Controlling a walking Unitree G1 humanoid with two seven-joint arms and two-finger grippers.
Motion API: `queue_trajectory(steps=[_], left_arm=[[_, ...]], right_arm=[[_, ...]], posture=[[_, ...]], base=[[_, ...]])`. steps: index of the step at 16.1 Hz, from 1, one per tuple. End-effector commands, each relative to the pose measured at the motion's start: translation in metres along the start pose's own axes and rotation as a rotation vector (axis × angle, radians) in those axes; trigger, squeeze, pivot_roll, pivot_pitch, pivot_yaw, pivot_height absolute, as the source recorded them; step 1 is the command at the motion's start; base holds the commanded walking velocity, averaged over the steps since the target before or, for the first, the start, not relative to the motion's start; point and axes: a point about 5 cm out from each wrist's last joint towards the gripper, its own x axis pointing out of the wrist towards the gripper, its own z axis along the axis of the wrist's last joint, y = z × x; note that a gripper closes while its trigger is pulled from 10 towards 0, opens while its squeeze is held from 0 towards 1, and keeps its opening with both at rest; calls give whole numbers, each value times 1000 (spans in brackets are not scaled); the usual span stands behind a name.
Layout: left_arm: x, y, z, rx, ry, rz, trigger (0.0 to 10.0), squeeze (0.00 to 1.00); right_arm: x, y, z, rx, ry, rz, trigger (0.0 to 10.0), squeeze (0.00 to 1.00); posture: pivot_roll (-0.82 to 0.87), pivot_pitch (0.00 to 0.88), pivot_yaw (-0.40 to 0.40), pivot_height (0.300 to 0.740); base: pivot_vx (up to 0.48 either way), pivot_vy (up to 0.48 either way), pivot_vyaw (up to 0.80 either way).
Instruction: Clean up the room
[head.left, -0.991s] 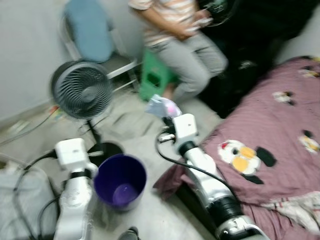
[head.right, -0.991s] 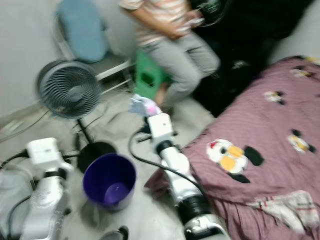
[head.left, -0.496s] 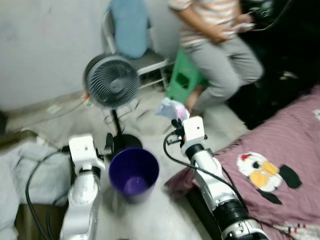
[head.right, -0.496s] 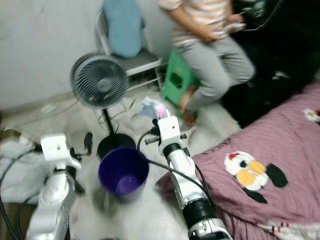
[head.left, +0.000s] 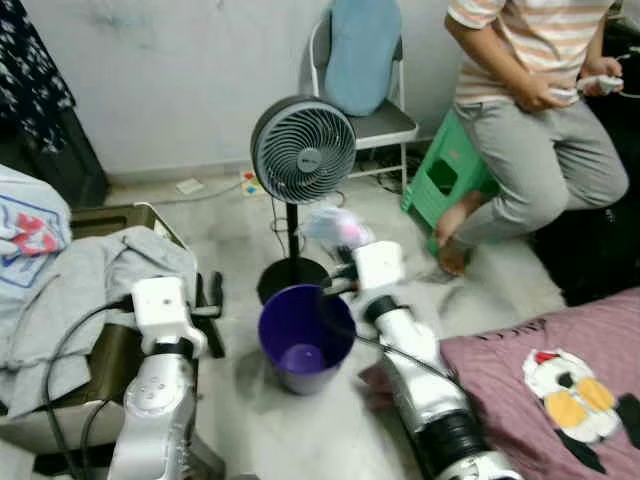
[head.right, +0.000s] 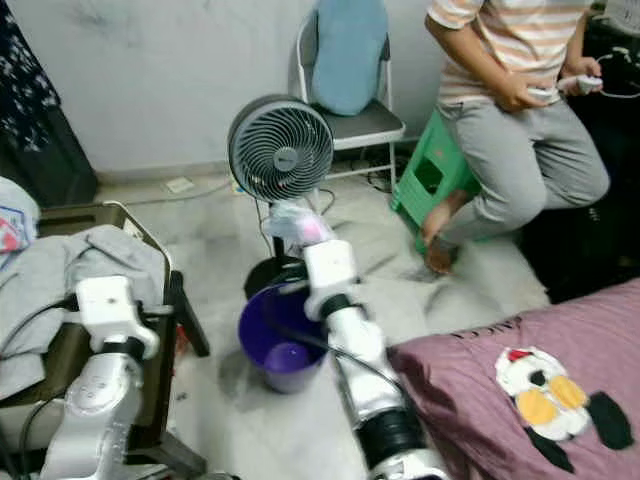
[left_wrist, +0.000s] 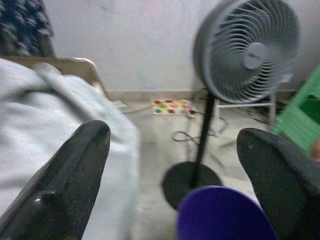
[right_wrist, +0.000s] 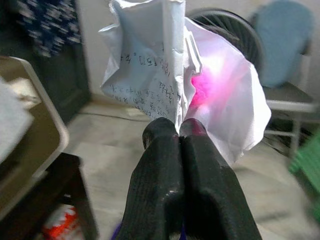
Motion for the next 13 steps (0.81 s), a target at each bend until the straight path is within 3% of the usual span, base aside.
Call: queue_trajectory(steps=[1,9,13], left_arm=[[0,-6,2,-12,-5,-27,10000,0],[1,-8,5,-28,-25,-60,10000,0],[1,-8,5,-31,-22,-64,10000,0]], right_arm=[[-1,-9,2,-11,-3,-24,10000,0],[0,-9,3,-12,-4,-24,10000,0],[1,-9,4,-12,-5,-25,10000,0]], posture=[[64,45,-24,740],[64,32,-26,740],[65,33,-23,740]], base=[[0,0,513],[0,0,74],[256,0,0]])
